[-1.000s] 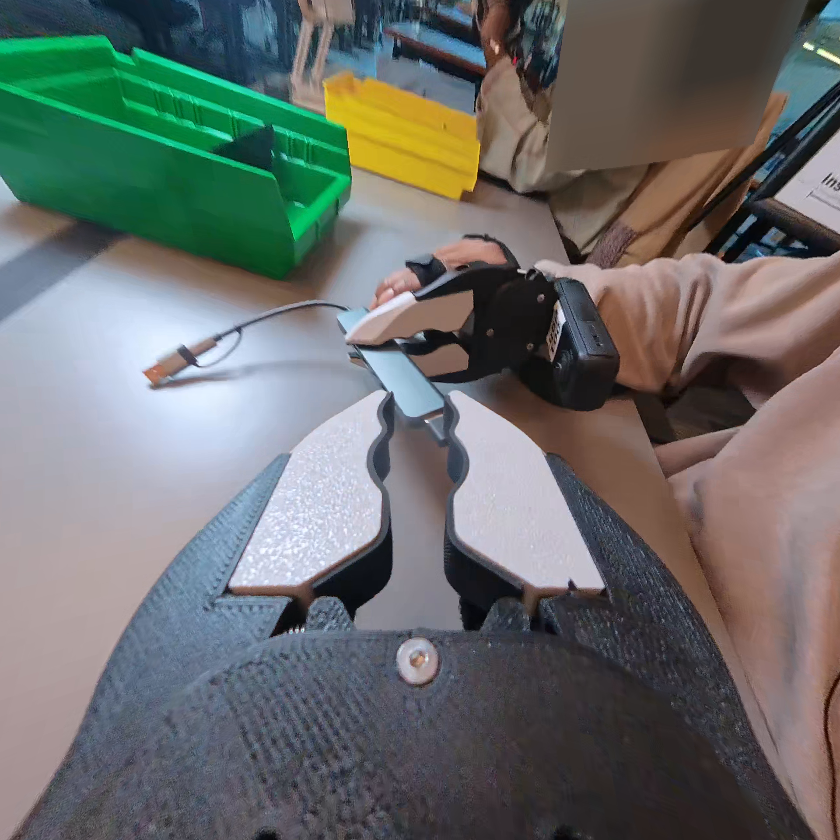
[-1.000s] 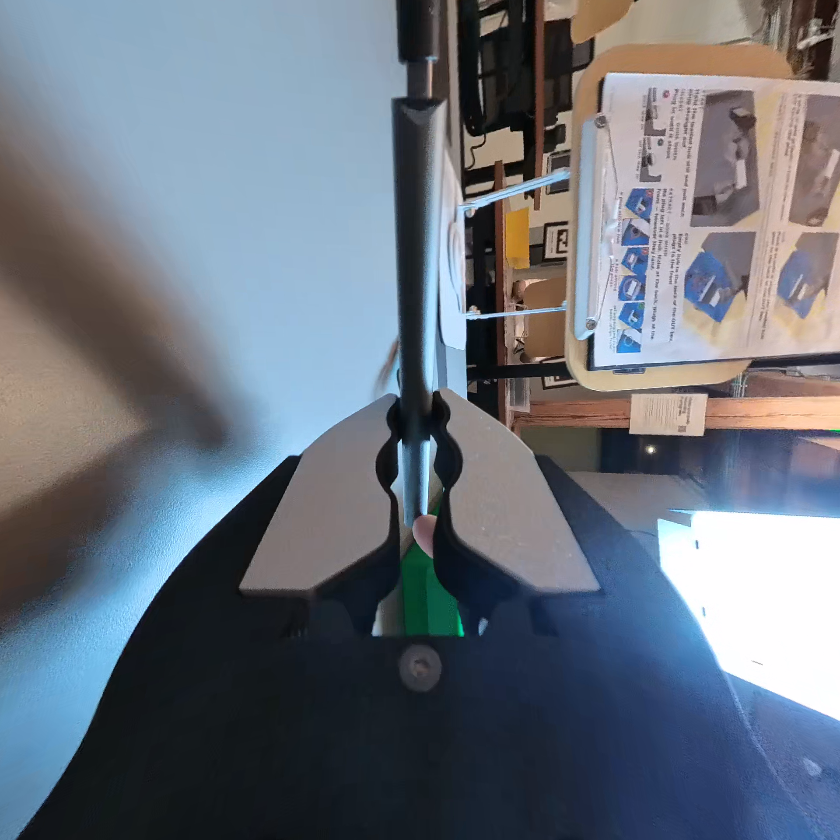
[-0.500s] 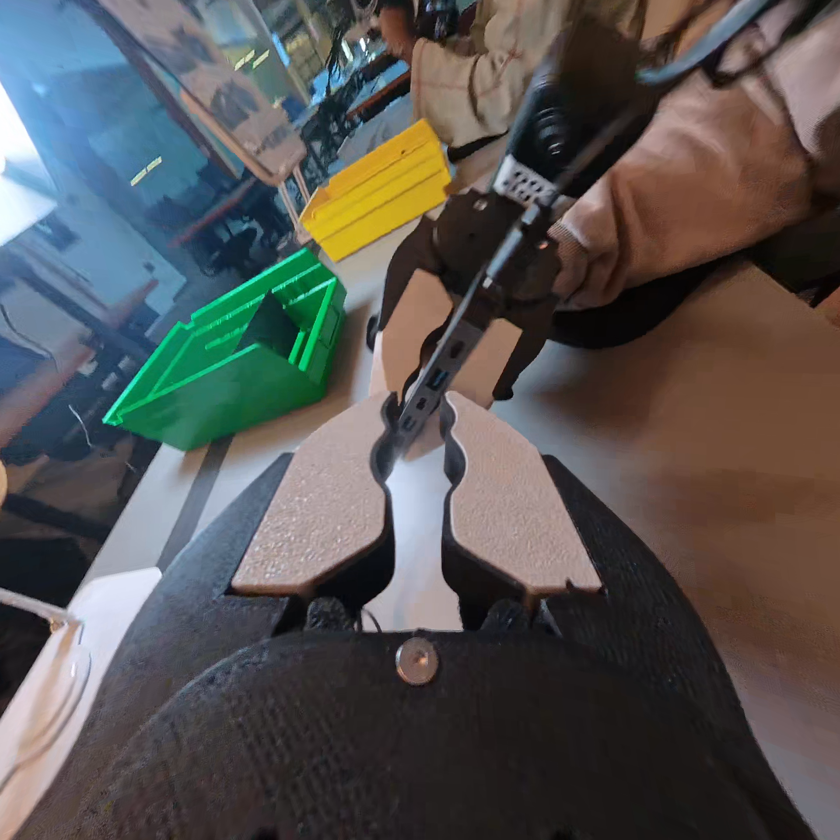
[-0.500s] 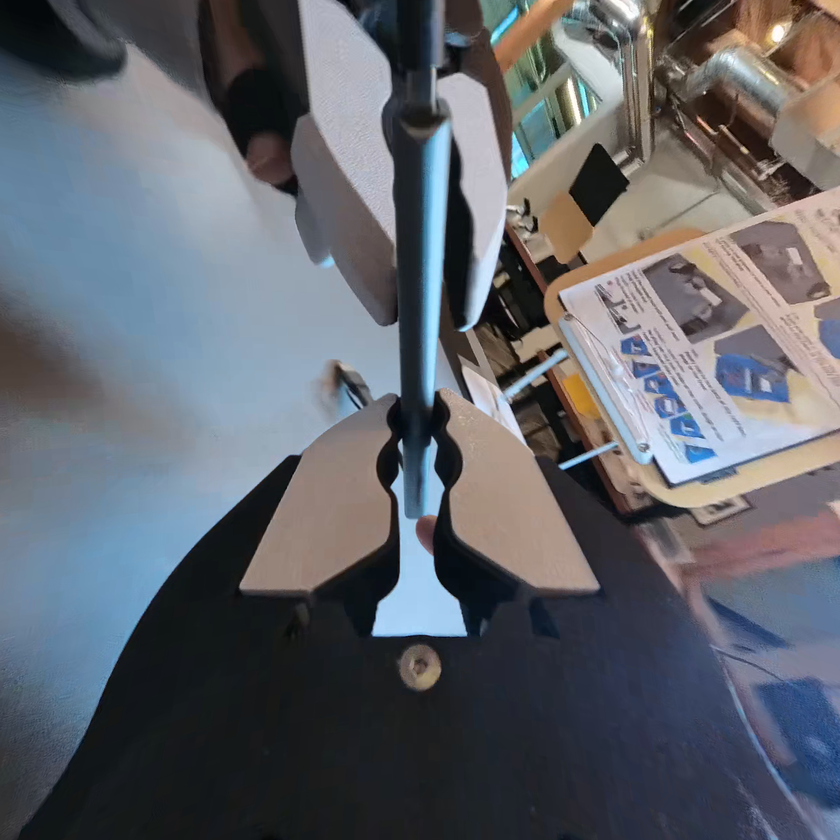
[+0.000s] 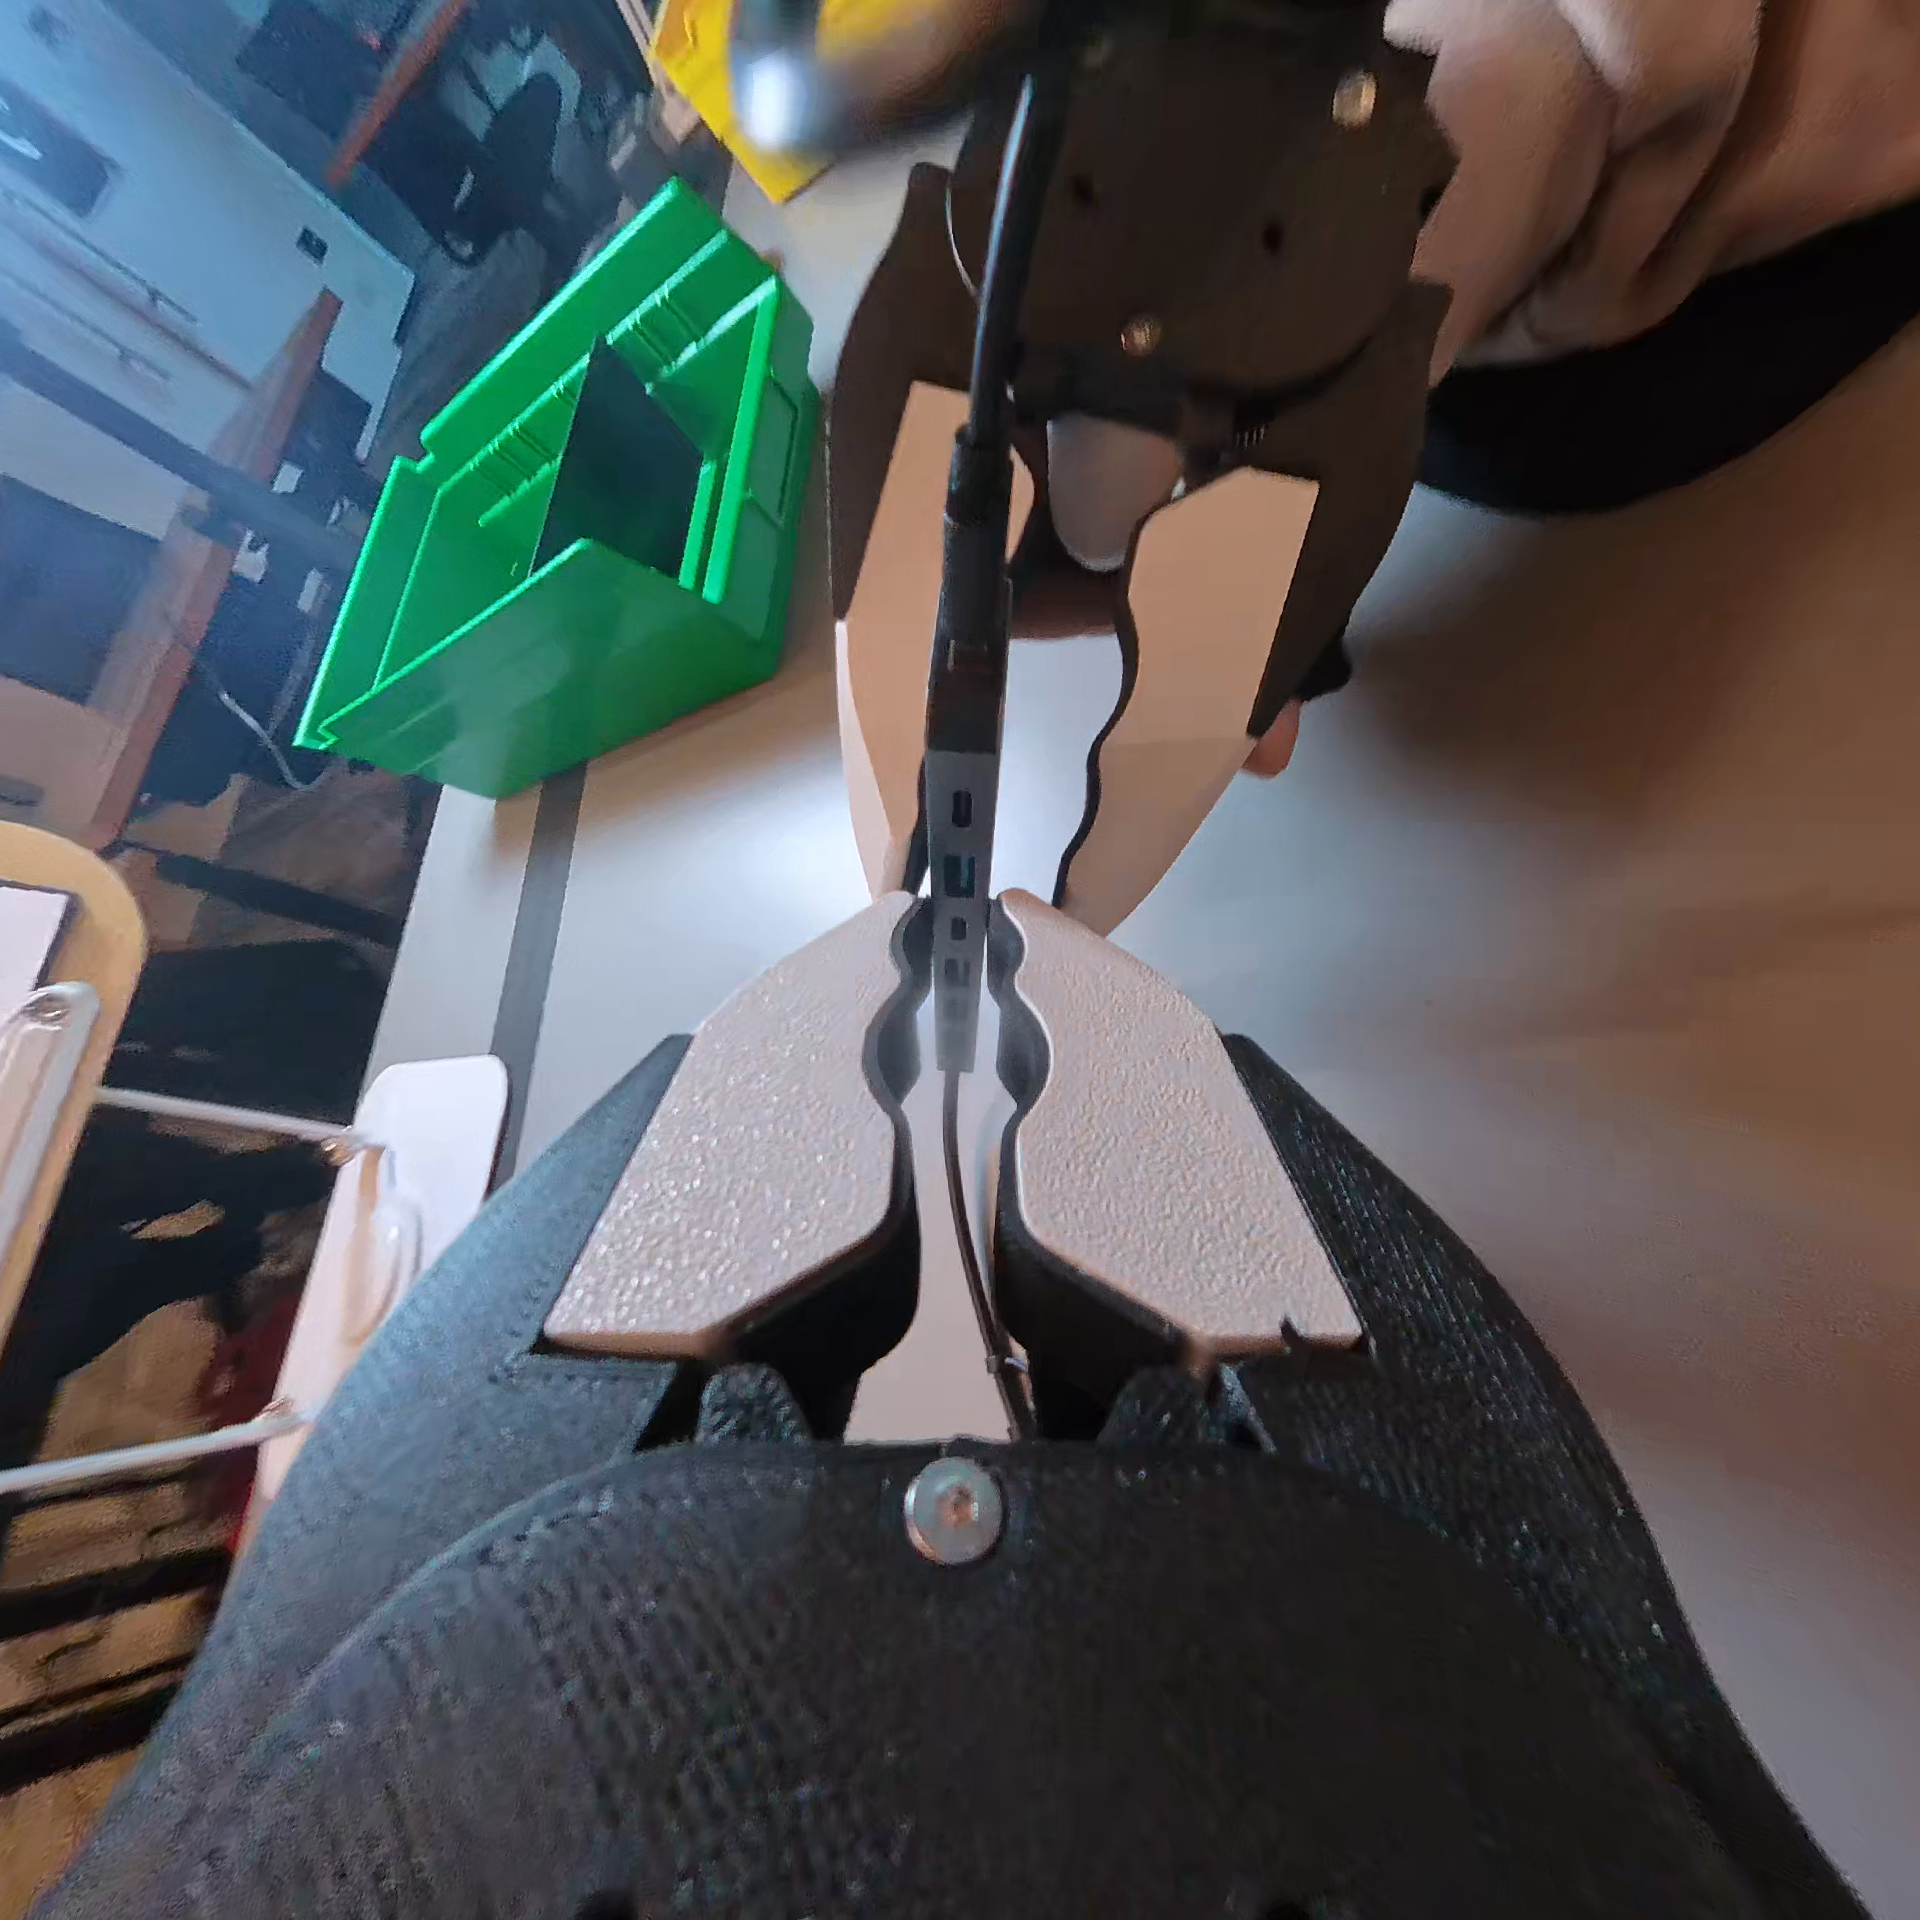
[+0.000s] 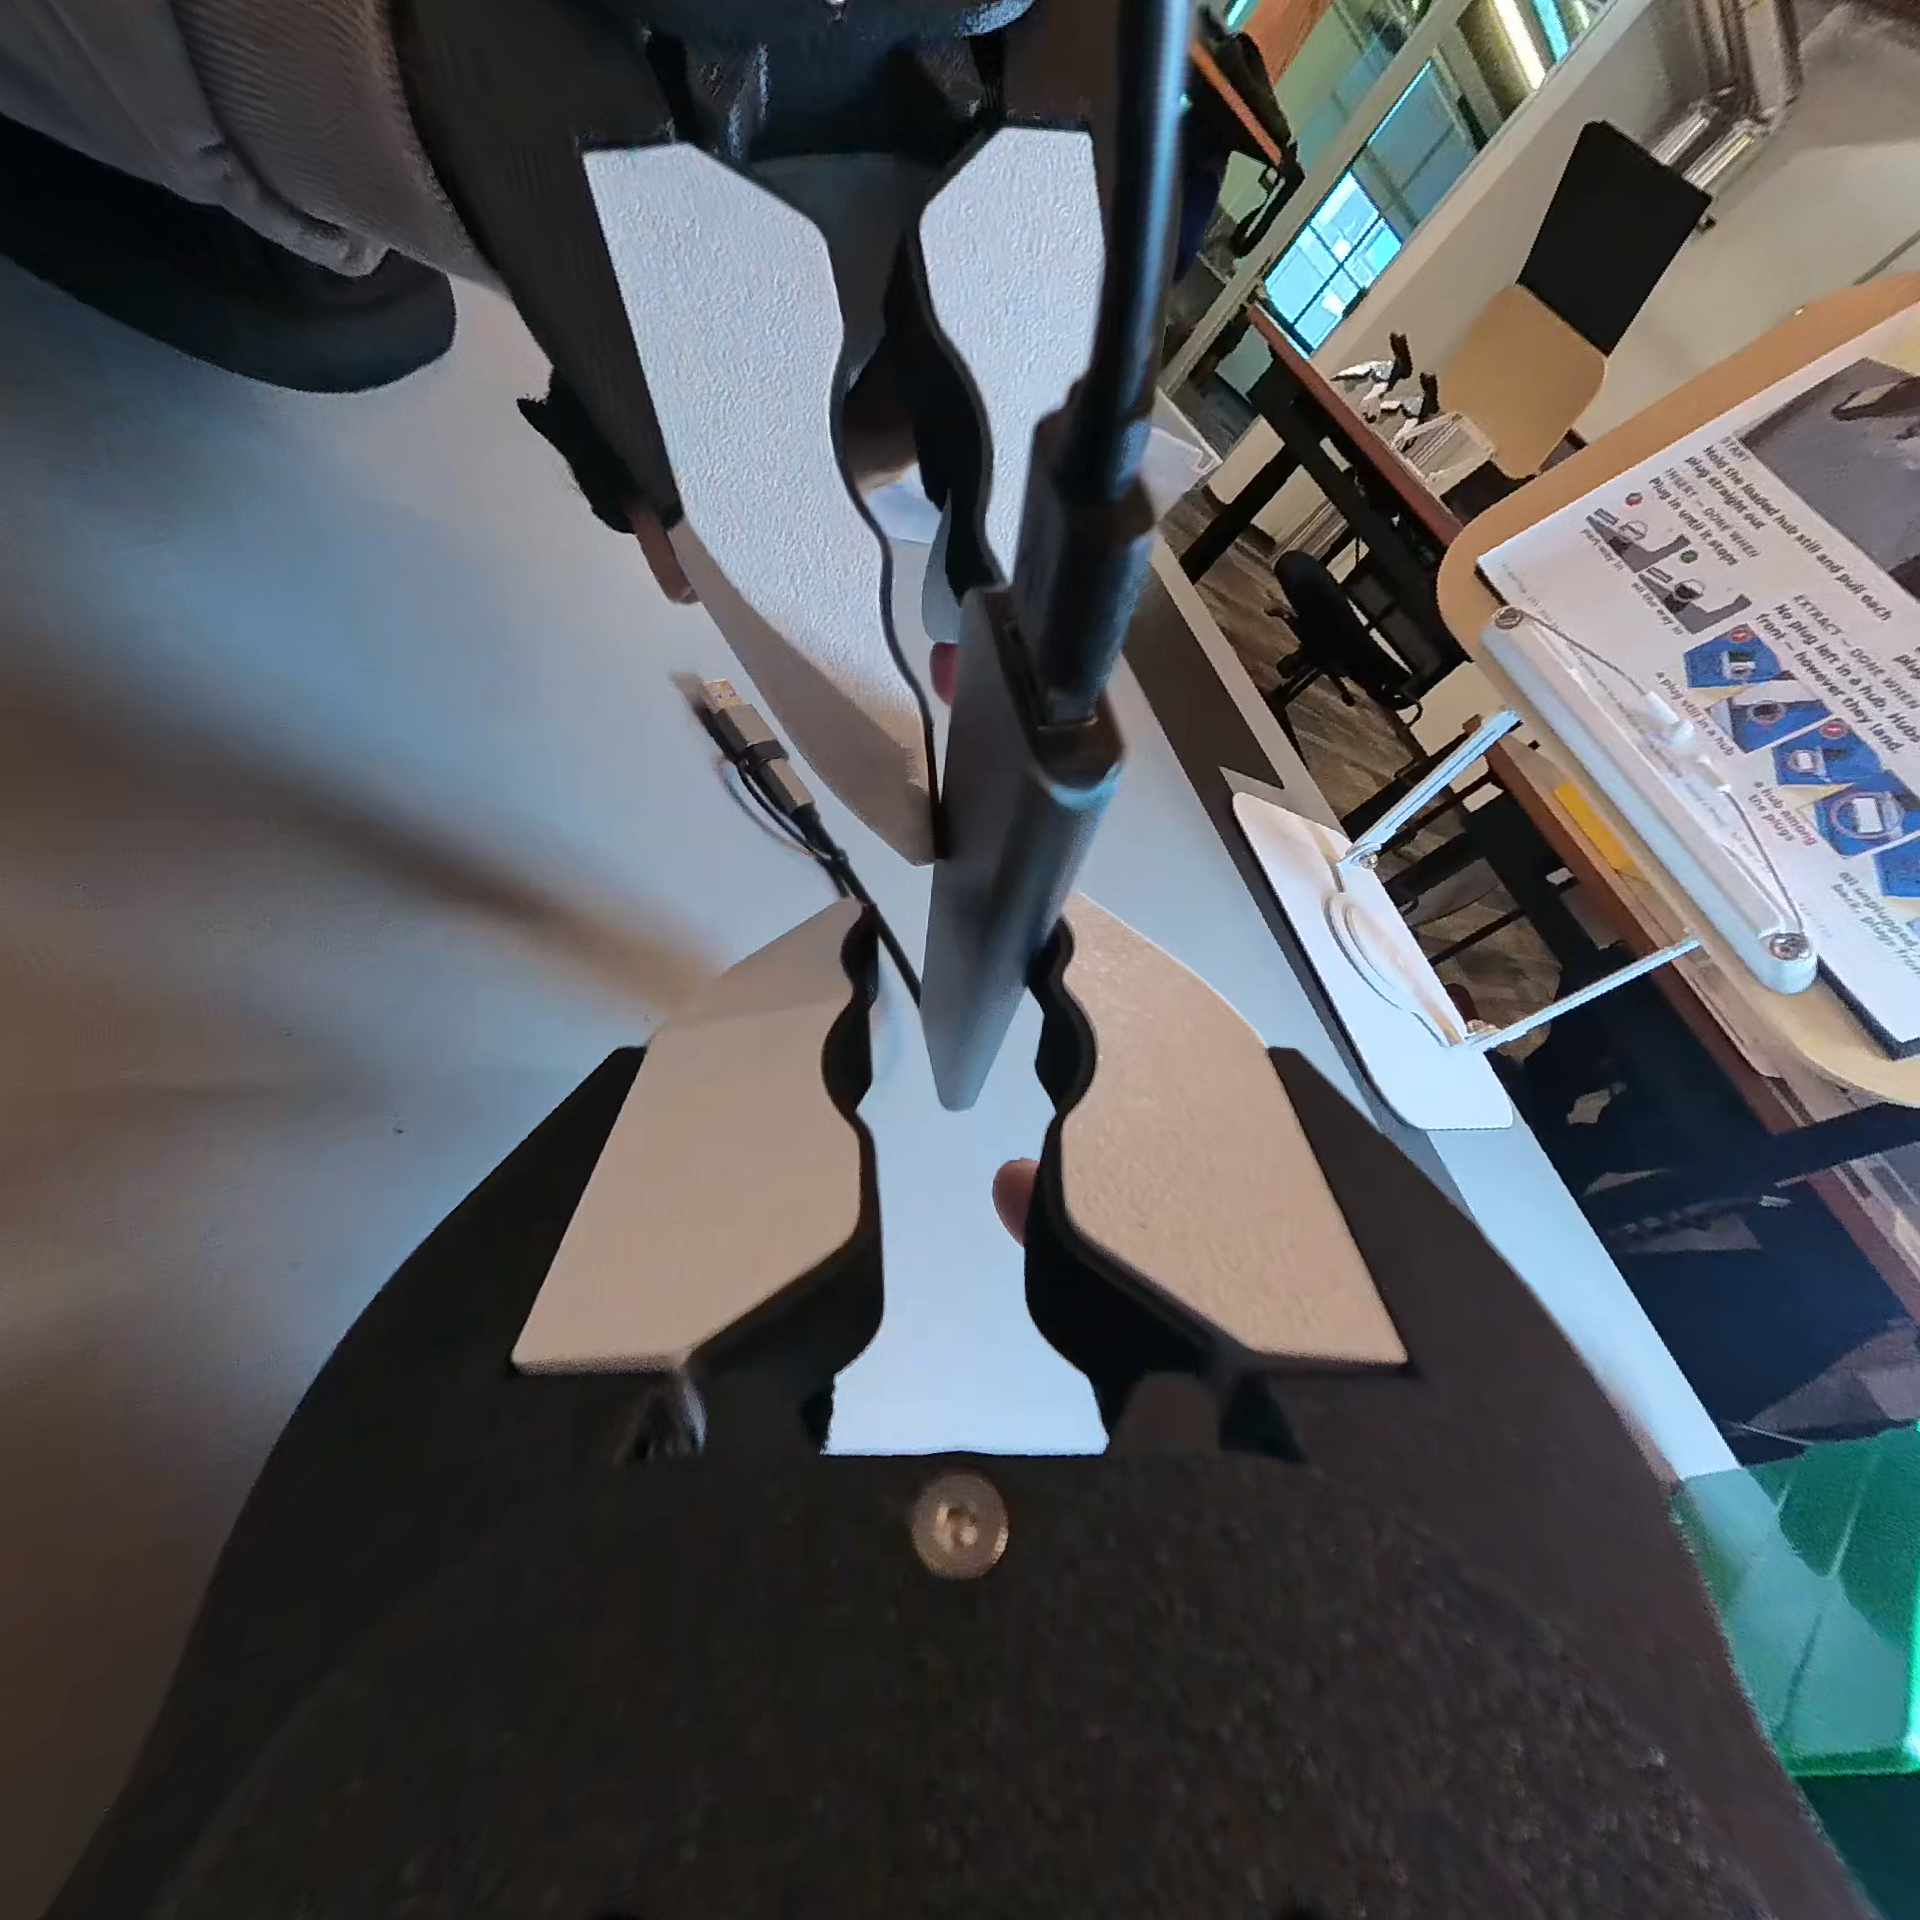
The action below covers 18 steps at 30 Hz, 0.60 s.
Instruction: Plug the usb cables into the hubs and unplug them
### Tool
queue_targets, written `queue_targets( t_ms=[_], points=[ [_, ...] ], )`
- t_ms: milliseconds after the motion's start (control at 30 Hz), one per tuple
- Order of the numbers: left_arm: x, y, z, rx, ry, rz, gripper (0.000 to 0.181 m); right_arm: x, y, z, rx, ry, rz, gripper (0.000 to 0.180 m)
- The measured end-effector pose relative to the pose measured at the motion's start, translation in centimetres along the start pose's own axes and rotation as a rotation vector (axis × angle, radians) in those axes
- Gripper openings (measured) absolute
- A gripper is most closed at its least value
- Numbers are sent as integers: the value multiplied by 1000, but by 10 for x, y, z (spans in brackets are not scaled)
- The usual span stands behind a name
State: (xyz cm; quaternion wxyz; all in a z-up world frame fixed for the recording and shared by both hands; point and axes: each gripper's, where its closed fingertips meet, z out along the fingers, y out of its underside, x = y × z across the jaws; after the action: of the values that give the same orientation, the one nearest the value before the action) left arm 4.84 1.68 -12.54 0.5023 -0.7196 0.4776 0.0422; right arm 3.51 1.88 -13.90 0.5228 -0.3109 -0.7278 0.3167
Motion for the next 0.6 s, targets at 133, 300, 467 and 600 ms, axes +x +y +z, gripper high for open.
queue_targets(
  t_ms=[133, 300, 467, 600],
  points=[
    [4, 14, 4, -148, -11, 71, 11, -7, -5, -2, 11, -71, 60, 35],
    [14, 24, 8, -243, 13, 119, 11, -22, -3, -1, -28, -157, 88, 35],
    [18, 26, 9, -291, 23, 128, 11, -21, 2, 0, -43, -139, 72, 28],
    [23, 28, 11, -324, 37, 135, 11, -23, 11, 5, -106, -125, 30, 33]
  ],
)
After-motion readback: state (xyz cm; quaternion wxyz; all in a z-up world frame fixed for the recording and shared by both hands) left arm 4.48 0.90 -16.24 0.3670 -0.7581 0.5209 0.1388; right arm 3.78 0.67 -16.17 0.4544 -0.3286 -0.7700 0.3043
